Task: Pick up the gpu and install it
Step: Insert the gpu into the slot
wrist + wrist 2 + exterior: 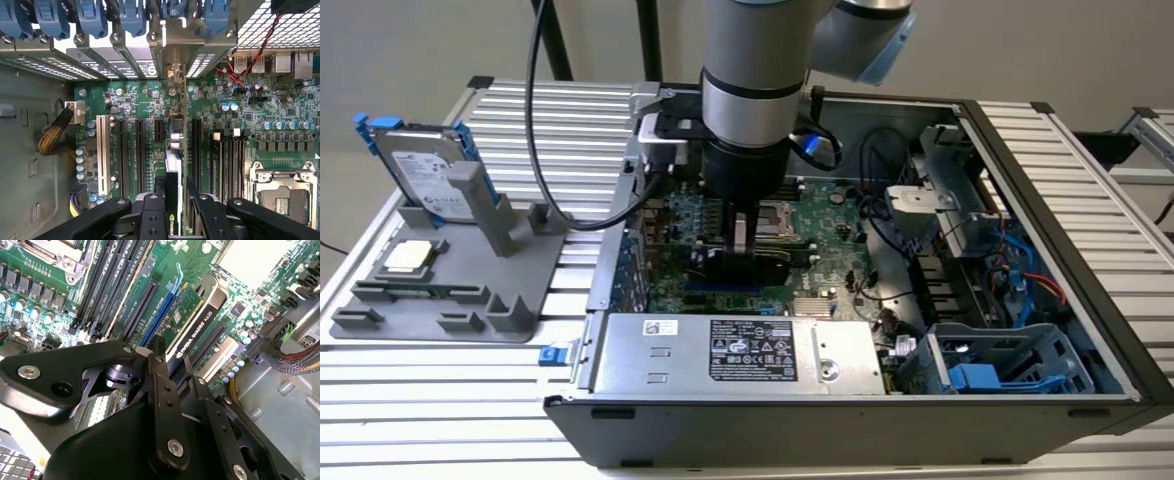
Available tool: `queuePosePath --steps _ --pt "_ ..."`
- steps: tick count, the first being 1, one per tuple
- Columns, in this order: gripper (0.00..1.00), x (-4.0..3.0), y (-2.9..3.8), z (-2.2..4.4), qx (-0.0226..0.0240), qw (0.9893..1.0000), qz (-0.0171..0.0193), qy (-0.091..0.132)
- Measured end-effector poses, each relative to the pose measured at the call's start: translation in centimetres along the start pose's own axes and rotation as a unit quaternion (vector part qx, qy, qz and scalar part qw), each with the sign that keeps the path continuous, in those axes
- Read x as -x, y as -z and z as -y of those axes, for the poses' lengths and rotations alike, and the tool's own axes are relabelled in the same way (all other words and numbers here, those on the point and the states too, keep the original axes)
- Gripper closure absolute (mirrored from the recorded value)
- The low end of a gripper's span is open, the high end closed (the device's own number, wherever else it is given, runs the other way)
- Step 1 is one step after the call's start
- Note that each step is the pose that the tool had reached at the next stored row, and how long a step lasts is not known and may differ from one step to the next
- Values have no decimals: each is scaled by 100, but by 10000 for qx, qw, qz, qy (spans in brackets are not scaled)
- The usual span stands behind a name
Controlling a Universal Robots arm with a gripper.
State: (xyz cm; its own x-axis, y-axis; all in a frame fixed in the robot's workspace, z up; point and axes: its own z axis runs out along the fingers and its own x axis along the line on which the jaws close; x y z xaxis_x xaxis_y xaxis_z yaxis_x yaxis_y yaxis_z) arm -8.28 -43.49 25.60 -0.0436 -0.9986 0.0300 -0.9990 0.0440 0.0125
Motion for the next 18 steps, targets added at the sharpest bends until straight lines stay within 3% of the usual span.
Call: queuePosePath --steps 18 --pt "100 14 -5 -11 0 10000 1 0"
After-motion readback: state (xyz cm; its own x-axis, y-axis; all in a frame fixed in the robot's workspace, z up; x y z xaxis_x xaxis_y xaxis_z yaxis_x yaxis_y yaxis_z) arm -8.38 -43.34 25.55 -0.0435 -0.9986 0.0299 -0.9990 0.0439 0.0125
